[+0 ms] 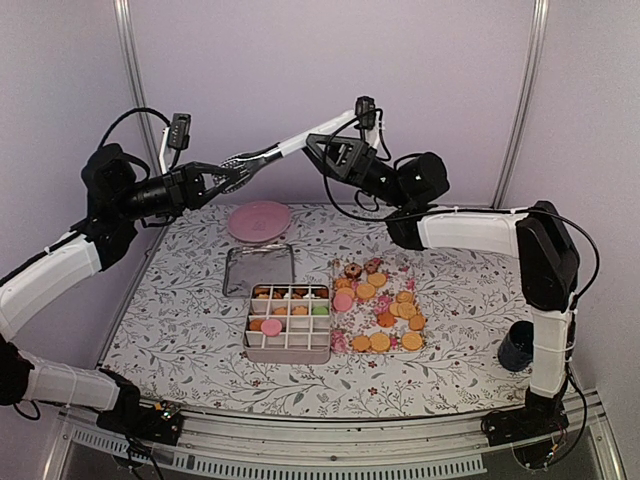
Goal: Pack the cookies
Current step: Pass from the left arm to the right
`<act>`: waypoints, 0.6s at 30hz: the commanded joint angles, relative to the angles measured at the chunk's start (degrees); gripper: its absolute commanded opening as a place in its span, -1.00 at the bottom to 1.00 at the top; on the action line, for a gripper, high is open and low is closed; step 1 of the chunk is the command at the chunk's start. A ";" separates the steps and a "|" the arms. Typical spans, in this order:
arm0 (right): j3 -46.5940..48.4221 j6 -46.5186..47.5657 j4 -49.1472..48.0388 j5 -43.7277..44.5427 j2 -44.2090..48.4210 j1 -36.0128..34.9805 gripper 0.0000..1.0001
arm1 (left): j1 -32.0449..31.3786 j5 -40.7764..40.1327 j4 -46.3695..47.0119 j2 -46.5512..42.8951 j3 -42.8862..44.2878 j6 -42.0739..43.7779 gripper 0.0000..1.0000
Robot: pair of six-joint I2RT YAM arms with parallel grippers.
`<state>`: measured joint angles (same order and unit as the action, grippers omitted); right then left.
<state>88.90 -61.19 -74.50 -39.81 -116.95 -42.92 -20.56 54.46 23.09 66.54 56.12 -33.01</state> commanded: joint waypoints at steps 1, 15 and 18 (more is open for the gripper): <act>4.19 2.91 2.05 -1.57 -0.38 -1.16 0.31 | 0.17 0.21 0.74 -0.63 0.75 0.62 -1.00; 3.99 1.25 1.80 -4.98 -0.55 -0.24 -0.01 | 0.34 -0.25 0.31 -0.93 0.23 1.36 -1.00; 1.51 3.21 2.50 -3.61 1.09 -0.29 -0.10 | 0.59 -1.39 -0.58 -1.06 0.22 2.38 -0.93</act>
<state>92.47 -59.44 -72.25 -42.76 -117.38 -42.76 -20.47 54.94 23.16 66.13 56.12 -32.47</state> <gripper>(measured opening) 0.468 0.010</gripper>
